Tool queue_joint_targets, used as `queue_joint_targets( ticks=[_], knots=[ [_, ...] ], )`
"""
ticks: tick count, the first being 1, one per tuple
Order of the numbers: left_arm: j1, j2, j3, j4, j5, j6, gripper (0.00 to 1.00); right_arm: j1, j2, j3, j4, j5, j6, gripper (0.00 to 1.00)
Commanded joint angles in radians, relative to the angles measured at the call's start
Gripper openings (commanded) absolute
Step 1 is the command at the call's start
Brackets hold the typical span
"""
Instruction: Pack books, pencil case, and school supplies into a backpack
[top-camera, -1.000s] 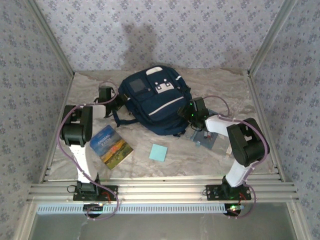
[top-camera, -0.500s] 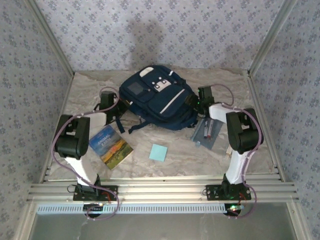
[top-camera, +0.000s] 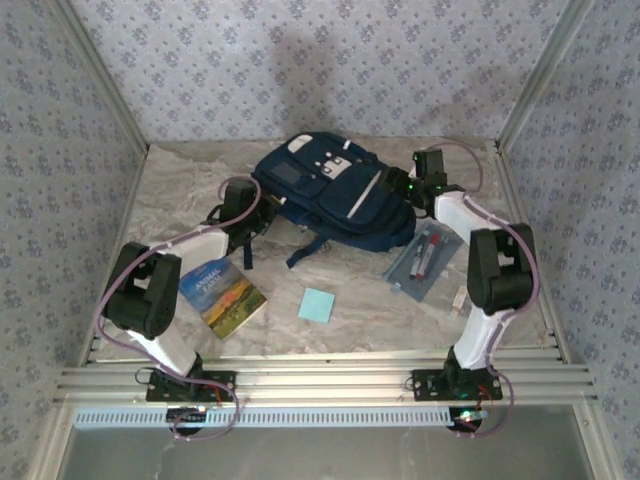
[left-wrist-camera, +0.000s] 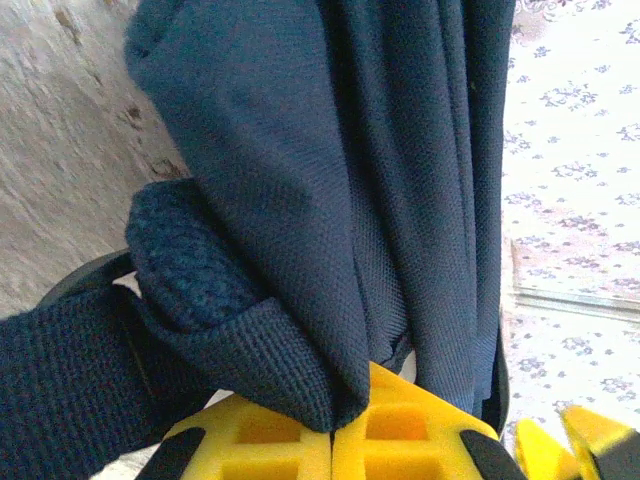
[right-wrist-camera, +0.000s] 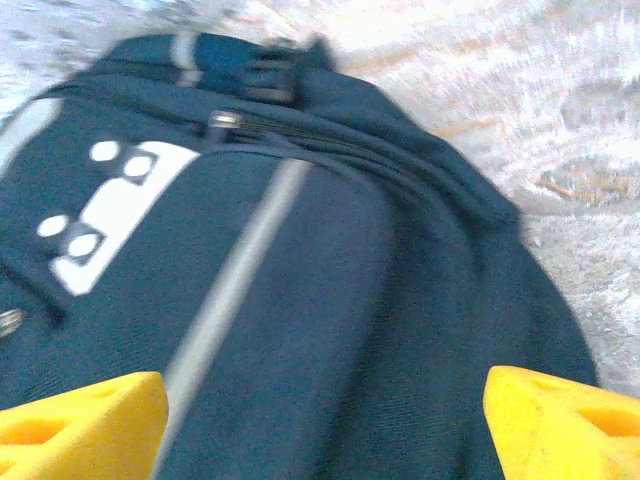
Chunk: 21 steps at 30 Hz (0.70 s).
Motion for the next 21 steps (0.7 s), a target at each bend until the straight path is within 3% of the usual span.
queue_joint_targets(
  ticks=[1,7,12,16,21],
  knots=[
    [-0.052,-0.07,0.041,0.083,-0.043,-0.137,0.0,0.027,-0.173,-0.019,-0.148,0.025,-0.105,0.85],
    [-0.109,-0.094,0.062,0.085,-0.175,-0.166,0.0,0.131,-0.404,-0.173,-0.251,0.006,-0.038,0.83],
    [-0.126,-0.066,0.085,0.104,-0.213,-0.189,0.0,0.272,-0.535,-0.295,-0.212,0.017,0.182,0.78],
    [-0.127,-0.04,0.086,0.13,-0.245,-0.192,0.0,0.381,-0.541,-0.355,-0.203,0.063,0.27,0.77],
    [-0.112,-0.025,0.062,0.148,-0.267,-0.196,0.0,0.39,-0.532,-0.5,-0.067,0.027,0.385,0.82]
  ],
)
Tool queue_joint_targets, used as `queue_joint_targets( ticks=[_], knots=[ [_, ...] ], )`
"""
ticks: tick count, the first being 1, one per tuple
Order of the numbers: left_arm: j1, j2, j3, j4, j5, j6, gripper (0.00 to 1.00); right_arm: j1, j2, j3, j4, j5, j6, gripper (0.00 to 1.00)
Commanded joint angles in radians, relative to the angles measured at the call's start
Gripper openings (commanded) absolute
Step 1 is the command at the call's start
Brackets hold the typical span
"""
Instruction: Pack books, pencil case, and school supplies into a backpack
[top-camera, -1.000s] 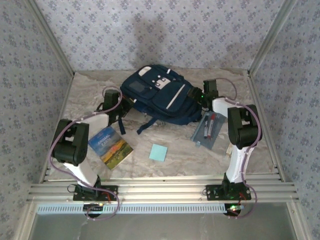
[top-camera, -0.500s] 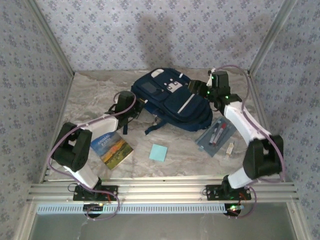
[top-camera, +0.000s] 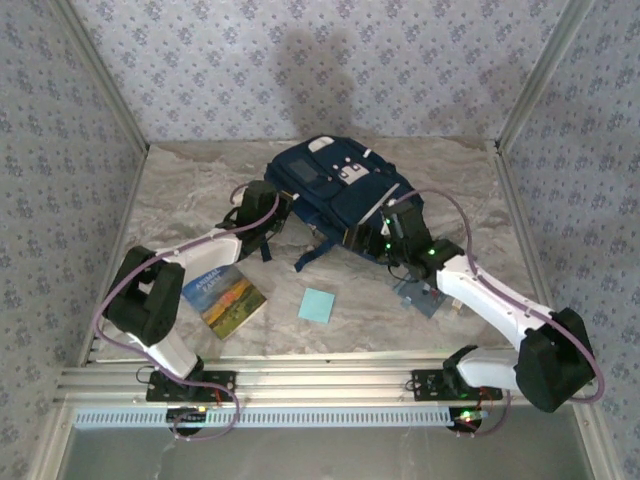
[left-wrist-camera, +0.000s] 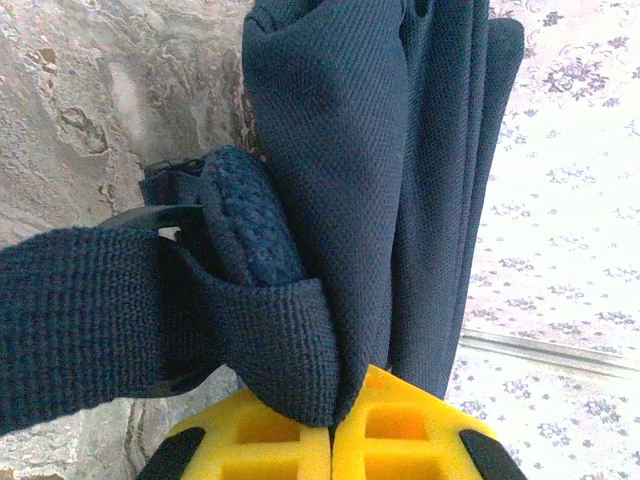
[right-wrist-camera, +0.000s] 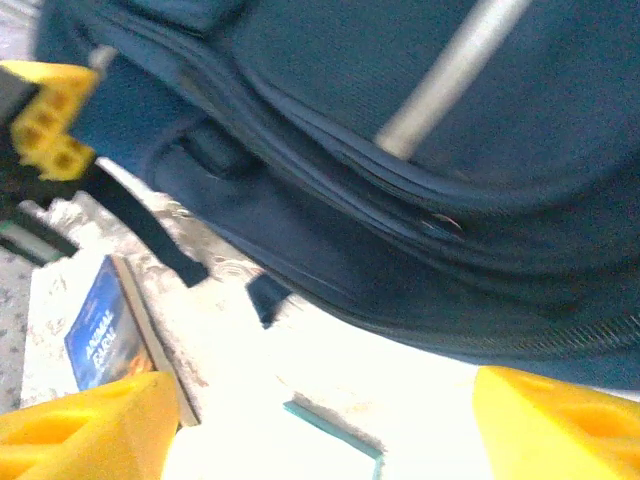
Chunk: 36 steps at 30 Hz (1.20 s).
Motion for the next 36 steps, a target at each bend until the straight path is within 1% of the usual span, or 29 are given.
queue_joint_targets(
  ticks=[1,3,6,9,12,15,18,21,25,28,30,34,36],
  knots=[
    [0.011,-0.005,0.029,0.126,-0.049,-0.039,0.0,0.003,0.006,-0.074,0.102,0.004,0.122,0.85],
    [0.012,-0.006,0.016,0.135,-0.047,-0.041,0.0,0.003,0.038,-0.092,0.158,0.006,0.147,0.89],
    [0.014,-0.017,-0.004,0.136,-0.045,-0.036,0.0,0.001,0.091,-0.083,0.206,0.021,0.155,0.9],
    [0.017,-0.043,-0.039,0.139,-0.044,-0.024,0.0,-0.011,0.139,-0.065,0.201,0.093,0.139,0.9],
    [0.019,-0.087,-0.103,0.144,-0.051,-0.017,0.0,-0.056,0.186,-0.066,0.26,0.143,0.105,0.9],
    [0.022,-0.144,-0.184,0.144,-0.06,-0.025,0.0,-0.094,0.251,-0.03,0.329,0.143,0.048,0.9],
    [0.019,-0.207,-0.251,0.135,-0.063,-0.045,0.0,-0.113,0.334,0.055,0.337,0.121,-0.017,0.89],
    [0.004,-0.252,-0.279,0.123,-0.067,-0.058,0.0,-0.126,0.409,0.141,0.338,0.093,-0.081,0.88],
    [-0.014,-0.264,-0.253,0.106,-0.064,-0.074,0.0,-0.139,0.464,0.227,0.323,0.009,-0.146,0.87],
    [-0.018,-0.243,-0.204,0.081,-0.05,-0.136,0.0,-0.124,0.459,0.246,0.303,-0.051,-0.166,0.86],
    [-0.02,-0.23,-0.157,0.035,-0.05,-0.179,0.0,-0.105,0.447,0.243,0.276,-0.083,-0.209,0.85],
    [-0.028,-0.215,-0.053,-0.089,-0.065,-0.218,0.0,-0.052,0.392,0.209,0.267,-0.071,-0.223,0.83],
    [-0.04,-0.214,-0.026,-0.11,-0.081,-0.235,0.0,-0.024,0.373,0.202,0.269,-0.073,-0.217,0.83]
  ],
)
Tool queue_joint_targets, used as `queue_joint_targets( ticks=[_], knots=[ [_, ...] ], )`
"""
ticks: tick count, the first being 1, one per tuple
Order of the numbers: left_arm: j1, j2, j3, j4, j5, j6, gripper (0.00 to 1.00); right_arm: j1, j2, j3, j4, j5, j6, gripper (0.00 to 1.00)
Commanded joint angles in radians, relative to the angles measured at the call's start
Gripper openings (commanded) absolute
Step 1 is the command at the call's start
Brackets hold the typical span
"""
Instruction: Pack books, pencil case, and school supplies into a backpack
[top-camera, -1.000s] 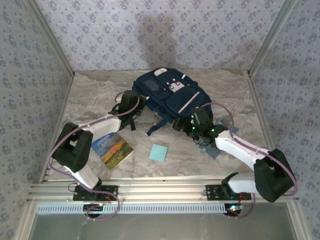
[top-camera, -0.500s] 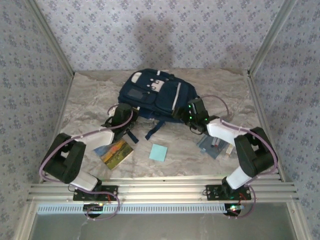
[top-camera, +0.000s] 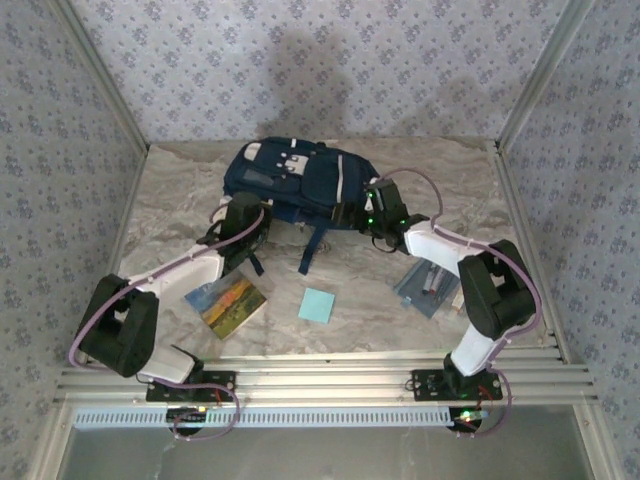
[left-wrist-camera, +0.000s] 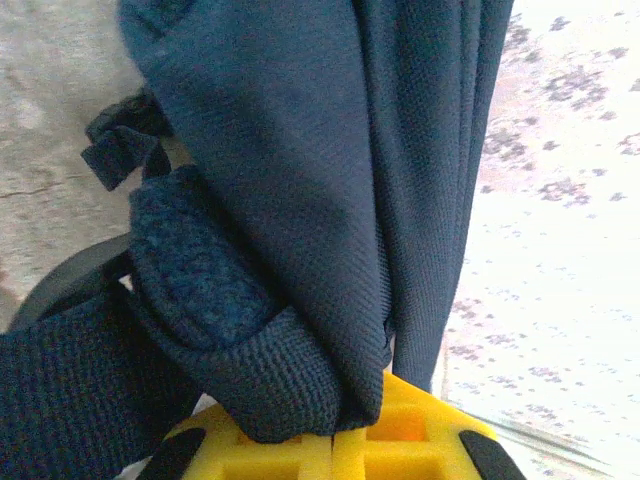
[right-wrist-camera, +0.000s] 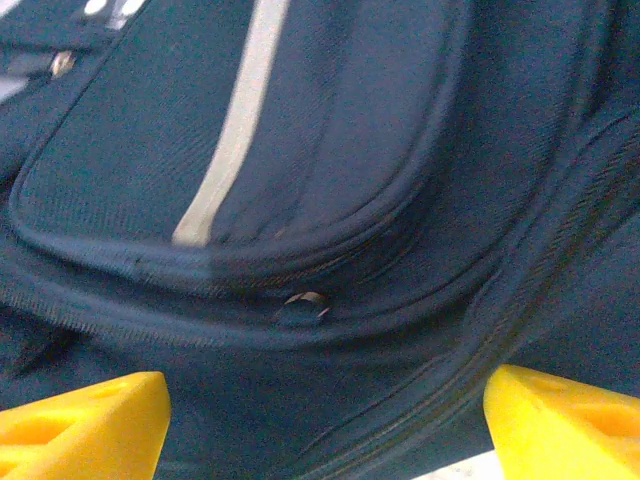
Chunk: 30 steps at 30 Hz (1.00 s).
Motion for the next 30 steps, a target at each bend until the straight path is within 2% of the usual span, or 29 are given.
queue_joint_targets(
  ticks=[1,11,15,24,30],
  knots=[
    [-0.052,-0.01,0.102,0.005,0.04,-0.086,0.0,0.068,-0.066,-0.008,0.008,-0.054,-0.03,0.83],
    [-0.093,-0.017,0.126,-0.007,-0.027,-0.111,0.0,0.239,-0.048,0.043,0.12,0.001,0.002,0.8],
    [-0.098,-0.019,0.114,-0.013,-0.043,-0.112,0.0,0.269,-0.003,0.072,0.147,-0.015,0.039,0.73],
    [-0.1,-0.017,0.075,-0.008,-0.095,-0.121,0.0,0.28,-0.163,0.072,-0.116,0.119,0.019,0.78],
    [-0.1,-0.006,0.075,-0.011,-0.103,-0.13,0.0,0.306,-0.197,0.021,-0.074,0.061,0.093,0.77]
  ],
)
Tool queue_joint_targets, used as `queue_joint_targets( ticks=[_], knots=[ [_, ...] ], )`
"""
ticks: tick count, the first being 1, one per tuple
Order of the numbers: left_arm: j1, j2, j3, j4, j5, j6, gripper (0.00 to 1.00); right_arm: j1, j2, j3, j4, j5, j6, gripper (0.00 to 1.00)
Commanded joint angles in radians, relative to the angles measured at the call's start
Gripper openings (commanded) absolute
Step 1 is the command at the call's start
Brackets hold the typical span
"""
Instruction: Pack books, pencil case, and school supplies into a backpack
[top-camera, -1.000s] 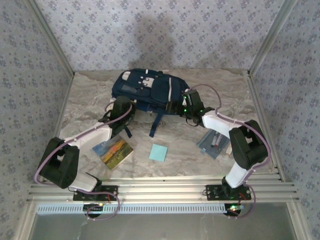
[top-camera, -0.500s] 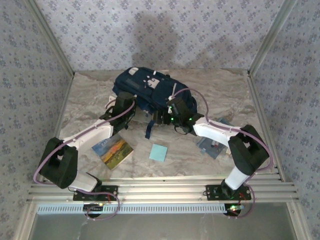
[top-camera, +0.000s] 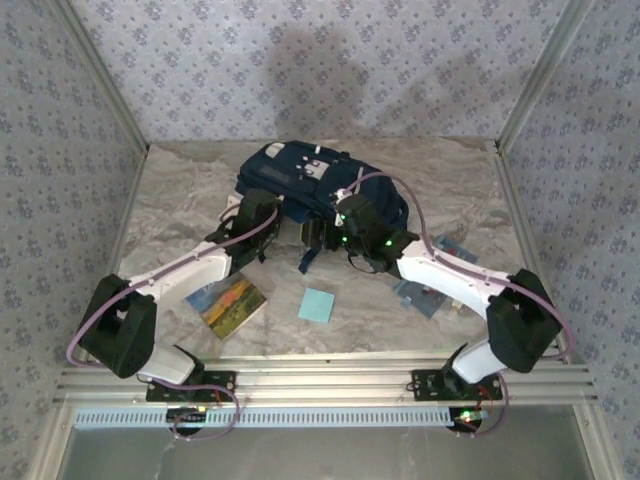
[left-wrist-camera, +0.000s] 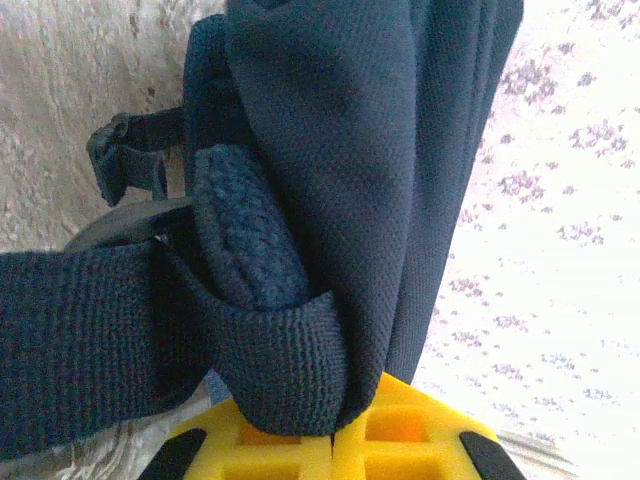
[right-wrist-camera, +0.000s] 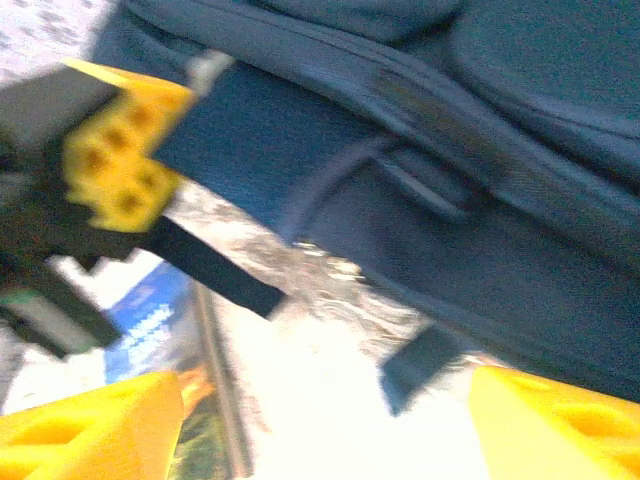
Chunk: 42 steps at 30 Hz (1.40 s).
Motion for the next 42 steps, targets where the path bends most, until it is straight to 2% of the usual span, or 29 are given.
queue_joint_targets(
  ticks=[1,5,18,28,34,42],
  knots=[
    [-0.007,-0.006,0.011,0.041,0.004,-0.053,0.0,0.03,0.003,-0.002,0.039,-0.041,0.058,0.77],
    [-0.008,-0.005,0.016,0.037,0.01,-0.055,0.0,0.064,0.04,-0.018,0.092,-0.012,0.076,0.76],
    [-0.011,-0.02,0.015,0.032,0.025,-0.061,0.0,0.073,0.159,-0.086,0.287,0.128,0.067,0.71],
    [-0.01,-0.049,-0.007,0.034,0.028,-0.066,0.0,0.074,0.235,-0.027,0.286,0.286,-0.025,0.7],
    [-0.01,-0.056,-0.011,0.033,0.027,-0.068,0.0,0.074,0.28,0.012,0.321,0.293,-0.075,0.69],
    [-0.009,-0.056,-0.018,0.038,0.038,-0.077,0.0,0.056,0.311,0.031,0.356,0.297,-0.066,0.5]
  ],
)
